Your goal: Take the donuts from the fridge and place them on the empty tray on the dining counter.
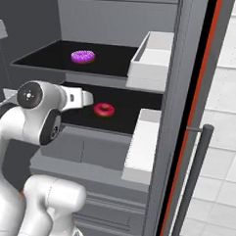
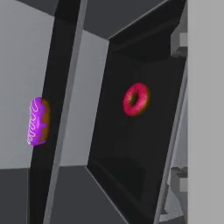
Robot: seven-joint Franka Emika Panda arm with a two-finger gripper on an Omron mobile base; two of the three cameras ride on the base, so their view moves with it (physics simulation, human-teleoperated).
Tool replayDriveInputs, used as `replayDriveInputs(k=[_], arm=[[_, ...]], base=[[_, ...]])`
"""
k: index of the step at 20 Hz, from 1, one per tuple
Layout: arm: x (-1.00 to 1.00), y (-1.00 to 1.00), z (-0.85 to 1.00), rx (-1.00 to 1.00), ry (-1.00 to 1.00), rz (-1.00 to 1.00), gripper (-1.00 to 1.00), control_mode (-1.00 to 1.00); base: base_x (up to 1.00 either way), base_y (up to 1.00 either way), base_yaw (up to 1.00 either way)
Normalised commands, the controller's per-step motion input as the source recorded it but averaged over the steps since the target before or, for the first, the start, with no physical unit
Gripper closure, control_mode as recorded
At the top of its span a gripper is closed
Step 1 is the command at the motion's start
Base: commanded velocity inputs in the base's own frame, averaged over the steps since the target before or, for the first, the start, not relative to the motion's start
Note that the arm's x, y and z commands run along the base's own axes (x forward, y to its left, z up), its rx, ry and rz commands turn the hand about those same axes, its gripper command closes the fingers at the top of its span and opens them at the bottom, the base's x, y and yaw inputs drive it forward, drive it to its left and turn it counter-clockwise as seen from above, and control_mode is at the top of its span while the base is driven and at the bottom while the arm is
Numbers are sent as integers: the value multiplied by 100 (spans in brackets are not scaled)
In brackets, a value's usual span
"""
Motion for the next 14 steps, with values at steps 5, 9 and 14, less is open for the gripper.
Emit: replayDriveInputs(k=[5,9,14], arm=[[80,3,-58,-9,37,0,-100,-100],[88,0,-68,-4,16,0,-100,-100],[60,0,-73,1,0,0,-100,-100]], base=[[0,0,0],[0,0,0],[0,0,0]])
